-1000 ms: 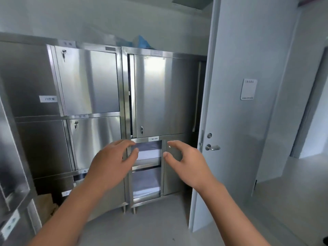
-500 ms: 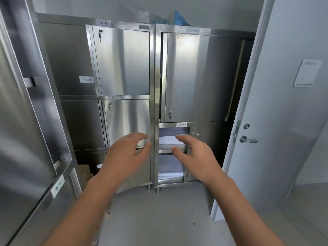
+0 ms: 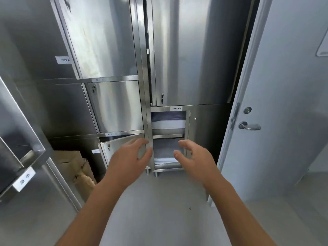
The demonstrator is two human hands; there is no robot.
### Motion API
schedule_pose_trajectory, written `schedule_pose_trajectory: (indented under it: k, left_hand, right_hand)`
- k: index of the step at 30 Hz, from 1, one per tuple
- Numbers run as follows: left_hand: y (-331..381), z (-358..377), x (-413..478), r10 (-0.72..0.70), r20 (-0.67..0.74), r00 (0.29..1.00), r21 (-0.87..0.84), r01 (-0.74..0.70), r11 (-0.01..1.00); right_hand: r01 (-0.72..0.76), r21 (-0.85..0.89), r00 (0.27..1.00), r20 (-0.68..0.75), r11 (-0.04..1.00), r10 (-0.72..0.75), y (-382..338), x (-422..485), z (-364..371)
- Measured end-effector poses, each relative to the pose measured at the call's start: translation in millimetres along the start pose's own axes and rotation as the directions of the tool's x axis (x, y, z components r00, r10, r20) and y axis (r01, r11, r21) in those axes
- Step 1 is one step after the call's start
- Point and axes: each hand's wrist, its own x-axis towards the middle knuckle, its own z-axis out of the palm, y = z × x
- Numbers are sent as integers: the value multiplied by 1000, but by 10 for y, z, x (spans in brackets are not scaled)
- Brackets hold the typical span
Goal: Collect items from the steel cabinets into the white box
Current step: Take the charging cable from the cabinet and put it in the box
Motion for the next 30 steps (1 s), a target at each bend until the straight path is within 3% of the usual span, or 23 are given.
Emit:
schedule_pose_trajectory:
  k: [11, 23, 30]
  left_hand:
    - [183, 583, 929, -98, -66, 993, 28, 100, 995]
    - [-1091, 1083, 2753, -52, 14, 999, -71, 53, 996]
    - [-1472, 1414, 3566, -3, 68, 998, -89, 10, 996]
  right_hand:
    - [99, -9, 991, 92, 995, -97, 460, 1133, -270]
    - [-43, -11, 999, 21, 999, 44, 534, 2910, 450]
    - [-112, -11, 993, -29, 994, 111, 646, 3788, 610]
